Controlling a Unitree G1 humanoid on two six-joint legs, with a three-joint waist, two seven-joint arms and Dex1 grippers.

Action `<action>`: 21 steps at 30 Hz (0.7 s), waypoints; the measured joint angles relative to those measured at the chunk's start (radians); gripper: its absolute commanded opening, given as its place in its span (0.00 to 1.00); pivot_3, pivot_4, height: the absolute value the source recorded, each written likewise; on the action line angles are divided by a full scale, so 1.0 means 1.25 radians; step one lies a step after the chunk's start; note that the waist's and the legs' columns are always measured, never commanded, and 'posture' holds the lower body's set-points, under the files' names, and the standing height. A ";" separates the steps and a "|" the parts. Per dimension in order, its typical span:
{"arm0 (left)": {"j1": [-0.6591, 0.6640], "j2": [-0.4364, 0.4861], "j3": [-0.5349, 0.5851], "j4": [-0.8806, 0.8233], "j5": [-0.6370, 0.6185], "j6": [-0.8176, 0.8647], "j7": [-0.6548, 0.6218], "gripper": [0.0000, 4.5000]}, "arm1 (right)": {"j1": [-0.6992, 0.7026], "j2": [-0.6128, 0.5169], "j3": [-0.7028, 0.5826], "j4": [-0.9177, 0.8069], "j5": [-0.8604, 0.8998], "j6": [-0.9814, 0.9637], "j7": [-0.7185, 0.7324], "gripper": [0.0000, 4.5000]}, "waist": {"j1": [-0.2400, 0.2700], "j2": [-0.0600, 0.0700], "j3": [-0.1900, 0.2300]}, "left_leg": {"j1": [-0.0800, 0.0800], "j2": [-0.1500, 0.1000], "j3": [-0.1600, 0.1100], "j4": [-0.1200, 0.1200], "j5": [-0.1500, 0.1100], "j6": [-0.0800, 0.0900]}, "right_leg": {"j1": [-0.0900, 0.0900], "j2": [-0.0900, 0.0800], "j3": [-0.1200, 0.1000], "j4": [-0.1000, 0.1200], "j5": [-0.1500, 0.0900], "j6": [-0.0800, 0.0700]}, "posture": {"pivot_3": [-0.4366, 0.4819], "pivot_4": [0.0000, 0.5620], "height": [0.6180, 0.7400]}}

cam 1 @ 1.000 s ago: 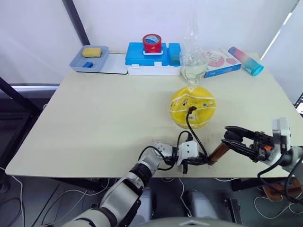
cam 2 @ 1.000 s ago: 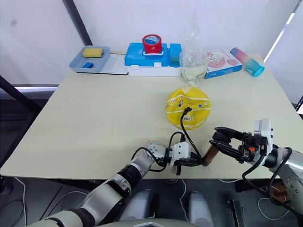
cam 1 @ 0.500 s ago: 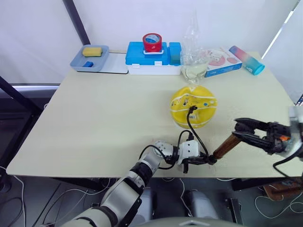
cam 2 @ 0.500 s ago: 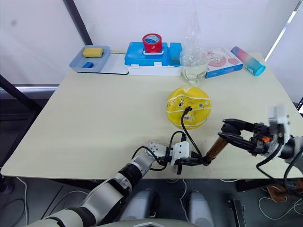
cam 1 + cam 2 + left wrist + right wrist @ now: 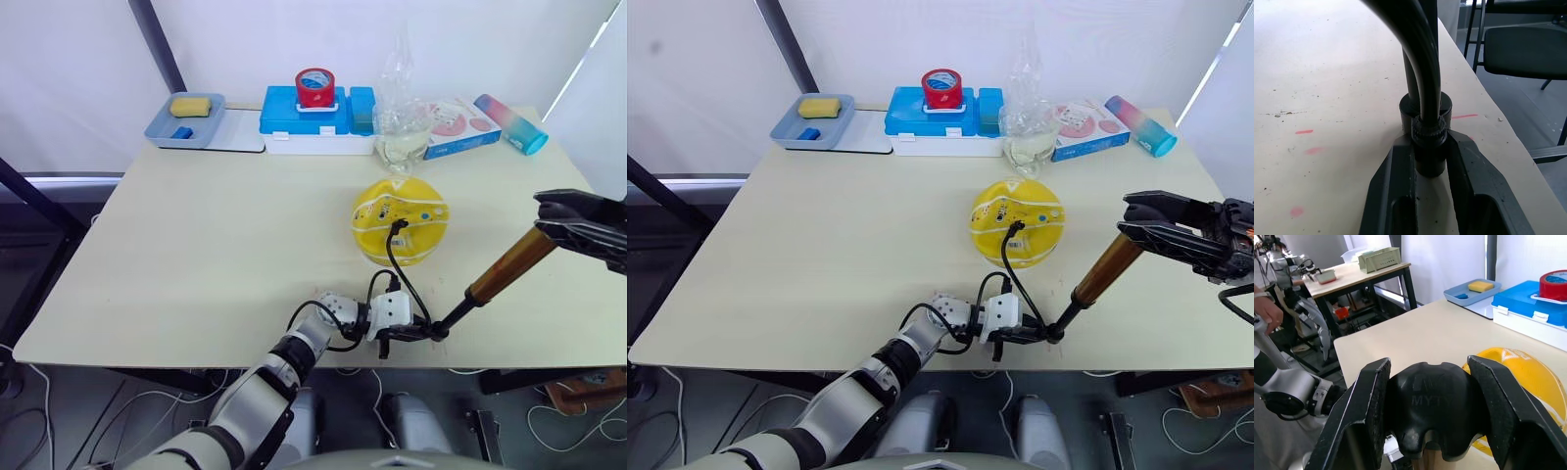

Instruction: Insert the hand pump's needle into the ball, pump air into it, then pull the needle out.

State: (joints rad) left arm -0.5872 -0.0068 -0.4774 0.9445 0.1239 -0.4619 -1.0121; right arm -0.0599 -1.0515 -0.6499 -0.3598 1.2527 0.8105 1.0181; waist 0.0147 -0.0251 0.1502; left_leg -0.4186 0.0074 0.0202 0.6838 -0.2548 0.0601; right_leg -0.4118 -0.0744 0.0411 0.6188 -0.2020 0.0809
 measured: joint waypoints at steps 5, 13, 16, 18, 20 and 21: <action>-0.003 -0.002 0.000 0.010 0.000 -0.006 -0.002 0.08 | 0.079 0.042 0.011 -0.044 -0.078 -0.046 0.015 0.44 | 0.000 -0.002 -0.001 | 0.000 0.000 0.000 0.000 0.000 0.000 | 0.000 0.000 0.000 -0.001 0.000 0.000 | 0.48 0.27 1.00; -0.007 -0.002 -0.002 0.035 0.003 -0.035 0.009 0.08 | 0.138 0.159 0.188 -0.041 -0.287 -0.229 0.052 0.44 | 0.000 -0.005 -0.003 | 0.002 0.000 0.000 0.000 0.000 0.000 | 0.001 0.000 -0.001 -0.001 0.000 0.000 | 0.48 0.27 1.00; -0.007 -0.003 -0.001 0.039 0.003 -0.039 0.010 0.08 | 0.151 0.200 0.236 -0.017 -0.347 -0.292 0.060 0.44 | 0.001 -0.005 -0.003 | 0.001 0.000 -0.001 0.000 0.000 0.000 | 0.001 0.001 -0.002 -0.001 0.000 0.000 | 0.48 0.27 1.00; -0.007 -0.004 -0.001 0.040 0.003 -0.040 0.010 0.08 | 0.159 0.231 0.266 0.007 -0.381 -0.334 0.063 0.44 | 0.000 -0.005 -0.004 | 0.001 0.000 0.000 0.000 0.000 0.000 | 0.001 0.000 -0.002 -0.001 0.000 0.000 | 0.48 0.27 1.00; -0.007 -0.004 0.000 0.041 0.003 -0.040 0.011 0.08 | 0.159 0.243 0.272 0.017 -0.399 -0.372 0.074 0.44 | 0.000 -0.005 -0.004 | 0.002 0.000 0.000 0.000 0.000 0.000 | 0.001 0.000 -0.002 -0.001 0.000 0.000 | 0.48 0.27 1.00; -0.007 -0.004 0.000 0.042 0.003 -0.040 0.011 0.08 | 0.160 0.243 0.274 0.020 -0.403 -0.381 0.079 0.44 | 0.000 -0.005 -0.004 | 0.002 0.000 0.000 0.000 0.000 0.000 | 0.001 0.000 -0.002 -0.001 0.000 0.000 | 0.48 0.27 1.00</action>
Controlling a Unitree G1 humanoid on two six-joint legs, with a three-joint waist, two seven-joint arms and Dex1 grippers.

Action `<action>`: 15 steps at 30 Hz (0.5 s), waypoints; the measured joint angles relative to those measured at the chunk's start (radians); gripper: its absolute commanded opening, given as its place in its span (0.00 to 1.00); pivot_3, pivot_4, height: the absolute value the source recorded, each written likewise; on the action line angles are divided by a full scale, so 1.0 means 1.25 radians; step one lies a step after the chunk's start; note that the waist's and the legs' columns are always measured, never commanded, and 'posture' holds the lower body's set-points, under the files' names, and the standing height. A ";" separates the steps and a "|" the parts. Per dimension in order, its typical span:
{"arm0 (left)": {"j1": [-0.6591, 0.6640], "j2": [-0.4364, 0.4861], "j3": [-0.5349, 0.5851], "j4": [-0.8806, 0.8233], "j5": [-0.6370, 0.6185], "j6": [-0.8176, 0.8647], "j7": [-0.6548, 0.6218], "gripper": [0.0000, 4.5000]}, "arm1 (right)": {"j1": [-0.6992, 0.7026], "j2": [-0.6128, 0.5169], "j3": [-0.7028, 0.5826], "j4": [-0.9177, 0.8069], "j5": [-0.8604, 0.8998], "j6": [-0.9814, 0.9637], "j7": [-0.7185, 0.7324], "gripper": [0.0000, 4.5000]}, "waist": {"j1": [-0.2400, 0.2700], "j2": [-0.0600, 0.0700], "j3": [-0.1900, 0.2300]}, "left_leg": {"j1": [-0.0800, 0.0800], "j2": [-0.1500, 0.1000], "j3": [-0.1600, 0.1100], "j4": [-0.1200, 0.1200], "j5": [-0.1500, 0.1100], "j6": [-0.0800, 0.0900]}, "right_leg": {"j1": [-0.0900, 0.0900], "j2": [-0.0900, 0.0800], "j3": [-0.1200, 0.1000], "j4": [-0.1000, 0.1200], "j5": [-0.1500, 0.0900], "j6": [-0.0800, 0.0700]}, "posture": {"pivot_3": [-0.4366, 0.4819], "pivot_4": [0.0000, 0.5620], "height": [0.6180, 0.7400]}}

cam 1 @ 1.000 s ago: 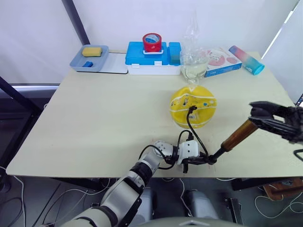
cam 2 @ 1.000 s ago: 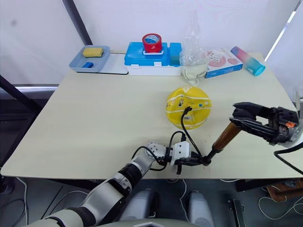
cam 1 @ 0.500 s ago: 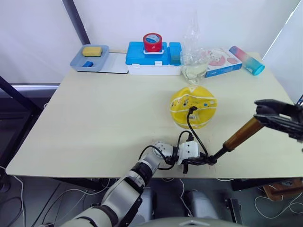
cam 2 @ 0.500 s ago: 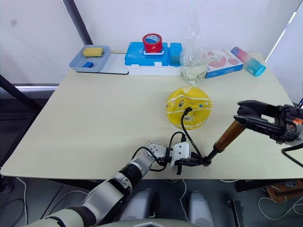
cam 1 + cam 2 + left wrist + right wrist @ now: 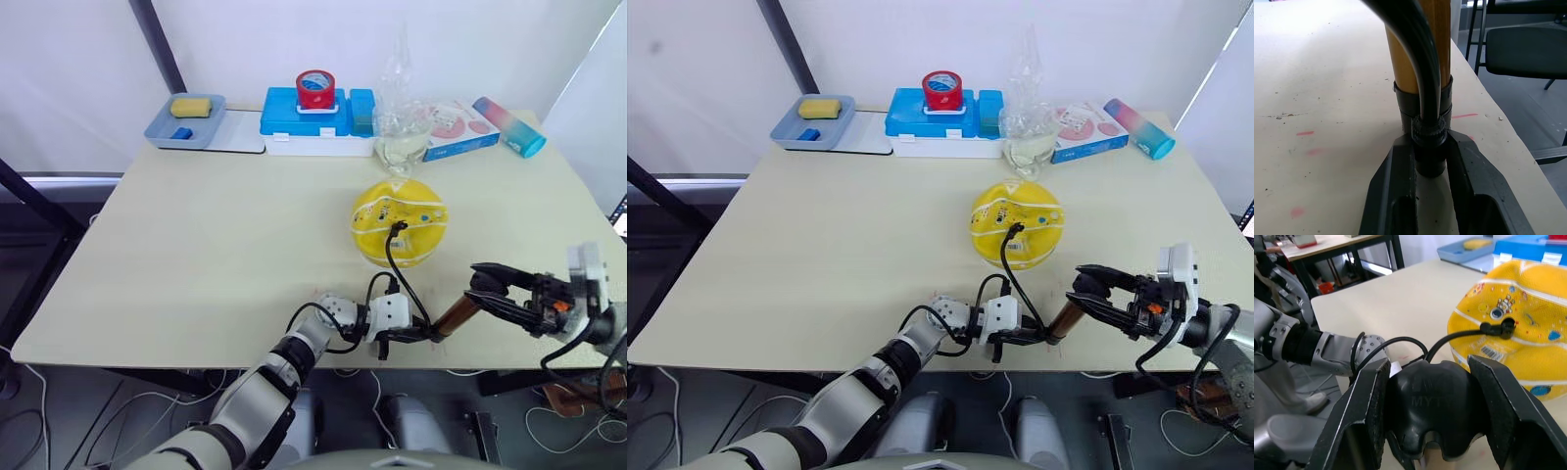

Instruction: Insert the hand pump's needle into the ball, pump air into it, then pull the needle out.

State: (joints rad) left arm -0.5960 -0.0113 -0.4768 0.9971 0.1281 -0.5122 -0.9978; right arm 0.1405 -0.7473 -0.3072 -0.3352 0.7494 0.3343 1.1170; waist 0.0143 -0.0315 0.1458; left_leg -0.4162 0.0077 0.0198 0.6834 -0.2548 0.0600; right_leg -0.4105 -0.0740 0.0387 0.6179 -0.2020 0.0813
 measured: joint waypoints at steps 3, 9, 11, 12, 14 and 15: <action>0.000 0.000 0.001 0.001 0.000 -0.001 -0.001 0.08 | 0.002 0.000 -0.003 0.000 0.005 -0.006 0.009 0.44 | 0.000 0.000 0.000 | 0.000 0.000 0.000 0.000 0.000 0.000 | 0.000 0.000 0.000 0.000 0.000 0.000 | 0.48 0.27 1.00; 0.000 -0.004 0.001 0.002 0.000 -0.012 -0.003 0.08 | 0.000 -0.049 -0.069 -0.020 0.084 0.069 0.009 0.44 | 0.002 0.003 0.001 | -0.002 0.000 0.000 0.000 0.000 0.000 | -0.001 -0.002 0.000 0.000 0.000 0.000 | 0.48 0.27 1.00; 0.000 -0.004 0.001 0.003 0.000 -0.014 -0.003 0.08 | -0.001 -0.068 -0.098 -0.034 0.117 0.096 0.007 0.44 | 0.002 0.002 0.002 | -0.002 -0.001 0.000 0.000 0.000 0.000 | -0.001 -0.002 -0.001 0.000 0.000 0.000 | 0.48 0.27 1.00; 0.000 -0.004 0.001 0.004 0.000 -0.015 -0.002 0.08 | -0.004 -0.083 -0.119 -0.039 0.140 0.116 0.005 0.44 | 0.002 0.003 0.002 | -0.002 -0.001 0.000 0.000 0.000 0.000 | -0.001 -0.002 -0.001 0.000 0.000 0.000 | 0.48 0.27 1.00; -0.001 -0.004 0.001 0.004 0.000 -0.015 -0.002 0.08 | -0.008 -0.106 -0.152 -0.043 0.174 0.148 0.003 0.44 | 0.002 0.003 0.002 | -0.002 -0.001 0.000 0.000 0.000 0.000 | -0.001 -0.002 -0.001 0.000 0.000 0.000 | 0.48 0.27 1.00; -0.002 -0.004 0.001 0.005 0.000 -0.015 -0.002 0.08 | -0.008 -0.130 -0.180 -0.048 0.198 0.170 0.005 0.44 | 0.002 0.003 0.002 | -0.002 -0.001 0.000 0.000 0.000 0.000 | -0.001 -0.003 -0.002 0.000 0.000 0.000 | 0.48 0.27 1.00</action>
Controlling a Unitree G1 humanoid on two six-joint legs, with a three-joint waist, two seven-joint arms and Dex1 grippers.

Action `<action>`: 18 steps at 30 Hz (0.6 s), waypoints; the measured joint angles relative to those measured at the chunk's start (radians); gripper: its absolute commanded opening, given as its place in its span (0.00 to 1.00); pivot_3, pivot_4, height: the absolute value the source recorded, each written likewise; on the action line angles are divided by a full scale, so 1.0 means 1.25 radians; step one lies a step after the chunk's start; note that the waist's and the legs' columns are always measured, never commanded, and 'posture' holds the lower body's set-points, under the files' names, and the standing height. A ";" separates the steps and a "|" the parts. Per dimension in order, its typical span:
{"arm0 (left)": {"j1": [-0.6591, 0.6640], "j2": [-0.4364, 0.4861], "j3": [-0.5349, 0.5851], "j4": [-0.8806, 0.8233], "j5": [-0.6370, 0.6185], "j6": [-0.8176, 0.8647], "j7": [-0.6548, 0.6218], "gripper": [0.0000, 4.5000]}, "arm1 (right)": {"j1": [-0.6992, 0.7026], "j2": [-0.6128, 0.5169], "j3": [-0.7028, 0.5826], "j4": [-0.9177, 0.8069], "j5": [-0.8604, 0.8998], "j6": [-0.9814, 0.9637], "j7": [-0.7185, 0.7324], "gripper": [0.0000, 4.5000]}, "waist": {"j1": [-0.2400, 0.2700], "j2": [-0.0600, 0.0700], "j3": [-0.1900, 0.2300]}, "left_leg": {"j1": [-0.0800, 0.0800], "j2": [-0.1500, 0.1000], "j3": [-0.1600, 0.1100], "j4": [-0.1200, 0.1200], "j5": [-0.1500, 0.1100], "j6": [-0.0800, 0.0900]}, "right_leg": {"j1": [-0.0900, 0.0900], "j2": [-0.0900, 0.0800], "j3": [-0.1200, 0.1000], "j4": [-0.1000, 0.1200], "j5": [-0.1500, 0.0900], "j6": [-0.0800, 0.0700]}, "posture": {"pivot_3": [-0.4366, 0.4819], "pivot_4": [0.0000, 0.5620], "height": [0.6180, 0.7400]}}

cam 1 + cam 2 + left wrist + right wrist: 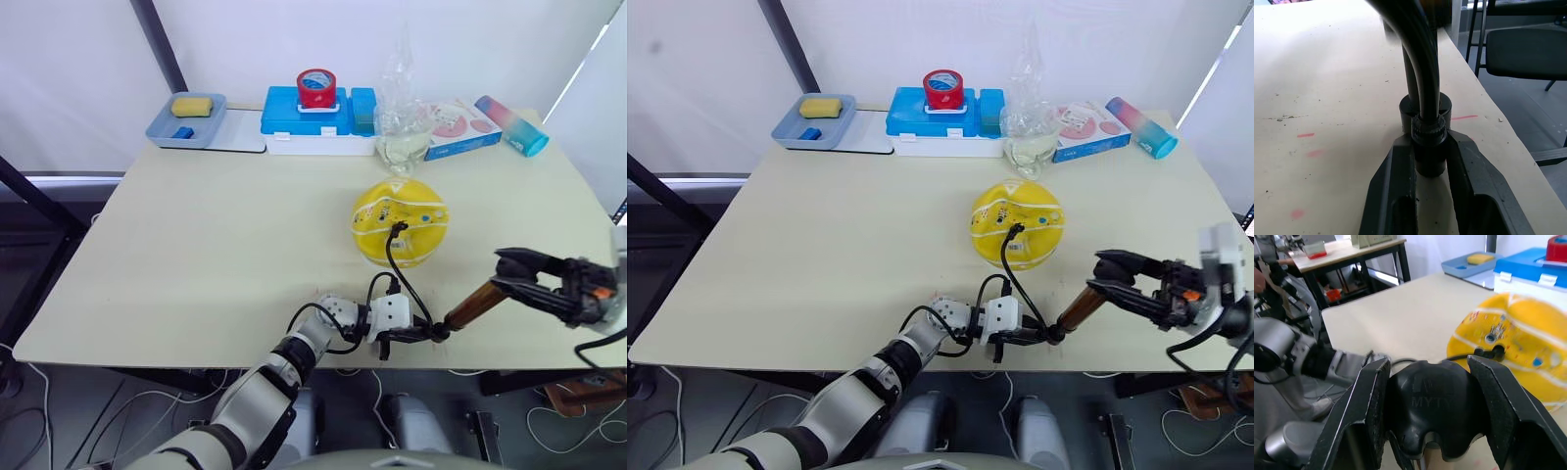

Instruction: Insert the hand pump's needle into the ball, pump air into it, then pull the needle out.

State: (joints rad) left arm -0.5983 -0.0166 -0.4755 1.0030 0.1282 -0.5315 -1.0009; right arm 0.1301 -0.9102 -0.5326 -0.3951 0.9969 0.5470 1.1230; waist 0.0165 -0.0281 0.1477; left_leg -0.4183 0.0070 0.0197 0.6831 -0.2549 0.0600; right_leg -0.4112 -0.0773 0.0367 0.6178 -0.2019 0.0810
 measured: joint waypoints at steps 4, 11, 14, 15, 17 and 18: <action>-0.001 0.000 0.000 0.000 0.000 -0.001 0.000 0.08 | -0.020 -0.032 -0.053 0.002 0.059 0.054 -0.002 0.44 | 0.000 0.000 0.000 | 0.000 0.000 0.001 0.000 0.000 0.000 | 0.000 -0.005 -0.008 0.000 0.000 0.000 | 0.48 0.27 1.00; -0.004 0.000 0.001 0.003 0.000 -0.001 -0.004 0.08 | -0.085 -0.115 -0.128 0.013 0.148 0.157 -0.013 0.44 | 0.000 0.000 0.001 | 0.000 0.000 0.000 0.000 0.000 0.000 | 0.000 -0.009 -0.015 0.000 0.000 0.000 | 0.48 0.27 1.00; -0.005 0.000 0.001 0.004 0.000 -0.001 -0.005 0.08 | -0.101 -0.122 -0.140 0.014 0.166 0.184 -0.022 0.44 | 0.000 0.000 0.001 | 0.000 0.000 0.000 0.000 0.000 0.000 | 0.000 -0.009 -0.015 0.000 0.000 0.000 | 0.48 0.27 1.00; -0.006 0.000 0.001 0.005 0.000 -0.001 -0.005 0.08 | -0.103 -0.121 -0.140 0.013 0.169 0.189 -0.026 0.44 | 0.000 0.000 0.001 | 0.000 0.000 0.000 0.000 0.000 0.000 | 0.000 -0.009 -0.015 0.000 0.000 0.000 | 0.48 0.27 1.00; -0.006 0.000 0.001 0.007 0.000 -0.001 -0.005 0.08 | -0.100 -0.115 -0.140 0.010 0.166 0.189 -0.027 0.44 | 0.000 0.000 0.001 | 0.000 0.000 0.000 0.000 0.000 0.000 | 0.000 -0.009 -0.015 0.000 0.000 0.000 | 0.48 0.27 1.00; -0.007 0.000 0.001 0.008 0.000 -0.001 -0.005 0.08 | -0.093 -0.107 -0.140 0.004 0.163 0.186 -0.027 0.44 | 0.000 0.000 0.000 | 0.000 0.000 -0.001 0.000 0.000 0.000 | 0.000 -0.009 -0.016 0.000 0.000 0.000 | 0.48 0.27 1.00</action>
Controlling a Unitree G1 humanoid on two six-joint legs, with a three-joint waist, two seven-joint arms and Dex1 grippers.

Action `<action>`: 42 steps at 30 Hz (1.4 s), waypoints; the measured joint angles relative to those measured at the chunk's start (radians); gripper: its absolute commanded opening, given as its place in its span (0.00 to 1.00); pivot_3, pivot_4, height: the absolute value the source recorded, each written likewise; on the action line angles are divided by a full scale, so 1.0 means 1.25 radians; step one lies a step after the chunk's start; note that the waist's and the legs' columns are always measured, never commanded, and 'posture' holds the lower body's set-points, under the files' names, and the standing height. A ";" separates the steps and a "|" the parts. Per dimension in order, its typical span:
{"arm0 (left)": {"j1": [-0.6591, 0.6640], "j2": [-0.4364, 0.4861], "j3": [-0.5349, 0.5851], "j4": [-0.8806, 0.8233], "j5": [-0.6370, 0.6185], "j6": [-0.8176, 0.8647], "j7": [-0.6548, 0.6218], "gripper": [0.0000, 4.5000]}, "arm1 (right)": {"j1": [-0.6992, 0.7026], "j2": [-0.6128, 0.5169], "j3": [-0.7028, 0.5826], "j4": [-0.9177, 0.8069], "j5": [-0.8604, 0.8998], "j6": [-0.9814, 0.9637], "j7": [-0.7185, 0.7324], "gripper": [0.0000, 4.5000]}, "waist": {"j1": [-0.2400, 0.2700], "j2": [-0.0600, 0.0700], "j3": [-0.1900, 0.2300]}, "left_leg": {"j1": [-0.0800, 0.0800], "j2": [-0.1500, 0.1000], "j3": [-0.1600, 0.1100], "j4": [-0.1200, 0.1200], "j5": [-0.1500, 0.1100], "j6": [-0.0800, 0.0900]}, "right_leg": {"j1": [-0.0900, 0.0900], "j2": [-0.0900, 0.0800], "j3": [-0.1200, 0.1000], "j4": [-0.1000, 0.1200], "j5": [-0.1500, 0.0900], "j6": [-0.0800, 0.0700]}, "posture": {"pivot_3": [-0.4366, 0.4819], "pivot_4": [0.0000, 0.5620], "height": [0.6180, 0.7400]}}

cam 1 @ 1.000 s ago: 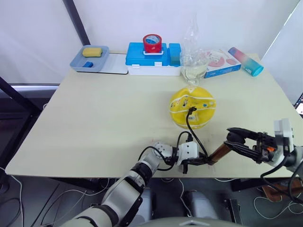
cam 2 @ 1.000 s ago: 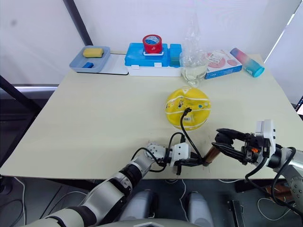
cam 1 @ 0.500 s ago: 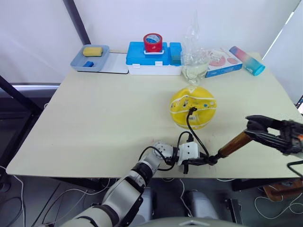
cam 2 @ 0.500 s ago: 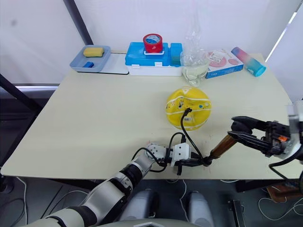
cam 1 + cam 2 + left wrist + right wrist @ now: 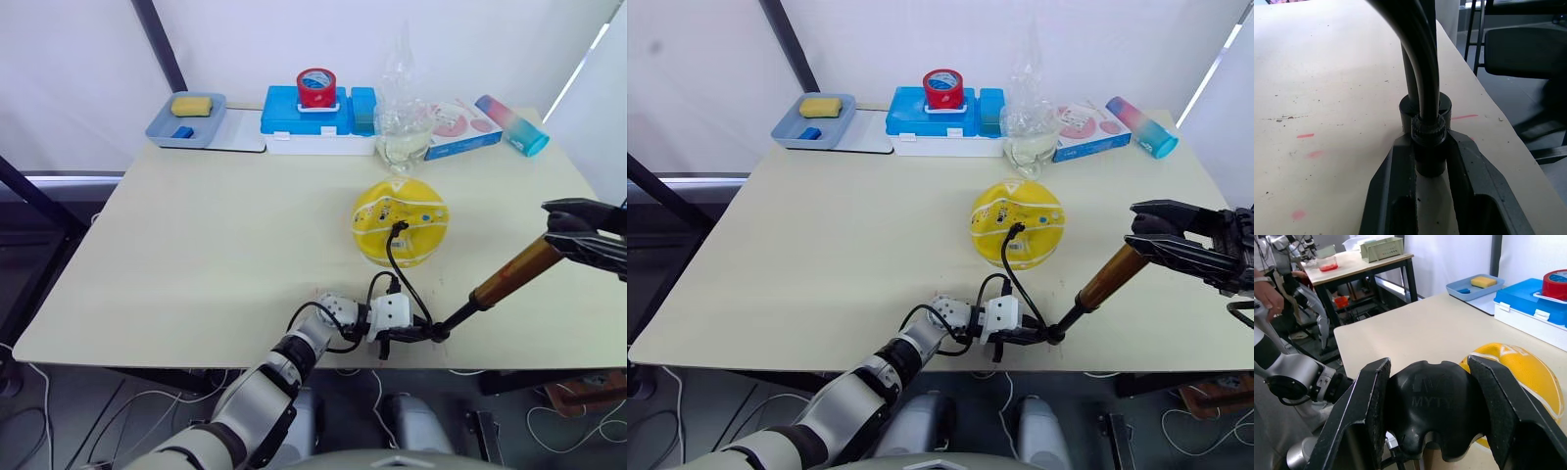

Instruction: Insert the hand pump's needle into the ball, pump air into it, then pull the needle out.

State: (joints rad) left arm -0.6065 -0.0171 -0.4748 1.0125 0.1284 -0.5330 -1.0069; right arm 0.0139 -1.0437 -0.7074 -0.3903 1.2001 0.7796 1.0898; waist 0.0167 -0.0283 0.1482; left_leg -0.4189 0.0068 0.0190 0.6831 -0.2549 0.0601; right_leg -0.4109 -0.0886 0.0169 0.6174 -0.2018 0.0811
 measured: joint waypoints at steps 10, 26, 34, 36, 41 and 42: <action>0.000 -0.002 0.000 0.004 0.004 0.000 0.000 0.08 | 0.113 0.119 0.145 -0.027 -0.183 -0.145 0.033 0.44 | 0.001 -0.001 -0.001 | 0.001 0.000 -0.001 0.000 0.000 0.000 | 0.002 0.000 -0.001 0.000 0.000 0.001 | 0.48 0.27 1.00; -0.006 -0.008 0.000 0.014 0.005 -0.003 0.006 0.08 | 0.139 0.194 0.260 0.047 -0.324 -0.297 0.054 0.44 | 0.004 -0.001 -0.001 | 0.002 0.000 -0.002 0.000 0.000 0.000 | 0.002 0.000 -0.002 -0.001 0.000 0.000 | 0.48 0.27 1.00; -0.010 -0.010 -0.004 0.015 0.006 -0.006 0.007 0.08 | 0.134 0.128 0.144 0.041 -0.223 -0.225 0.086 0.44 | 0.006 0.000 0.000 | 0.001 -0.001 -0.002 0.000 0.000 0.000 | 0.002 0.000 -0.002 -0.002 0.000 0.000 | 0.48 0.27 1.00; -0.011 -0.010 -0.004 0.016 0.006 -0.010 0.007 0.08 | 0.117 0.091 0.090 0.037 -0.165 -0.174 0.082 0.44 | 0.006 0.000 0.000 | 0.001 -0.001 -0.001 0.000 0.000 0.000 | 0.002 -0.001 -0.002 -0.002 0.000 0.001 | 0.48 0.27 1.00; -0.011 -0.008 -0.003 0.017 0.006 -0.013 0.007 0.08 | 0.059 0.015 0.005 0.031 -0.062 -0.069 0.054 0.44 | 0.005 0.000 0.001 | 0.001 0.000 -0.002 0.000 0.000 0.000 | 0.002 -0.001 -0.003 -0.002 0.000 0.000 | 0.48 0.27 1.00; -0.011 -0.007 -0.003 0.017 0.006 -0.013 0.007 0.08 | 0.045 0.004 -0.007 0.032 -0.039 -0.043 0.041 0.44 | 0.005 0.000 0.001 | 0.001 0.000 -0.002 0.000 0.000 0.000 | 0.002 -0.001 -0.003 -0.002 0.000 0.000 | 0.48 0.27 1.00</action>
State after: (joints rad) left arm -0.6203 -0.0264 -0.4790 1.0343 0.1357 -0.5497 -0.9978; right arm 0.0700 -1.0388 -0.7156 -0.3499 1.1512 0.7253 1.1415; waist 0.0228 -0.0277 0.1494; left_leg -0.4180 0.0066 0.0169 0.6832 -0.2550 0.0600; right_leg -0.4082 -0.0898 0.0130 0.6152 -0.2018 0.0816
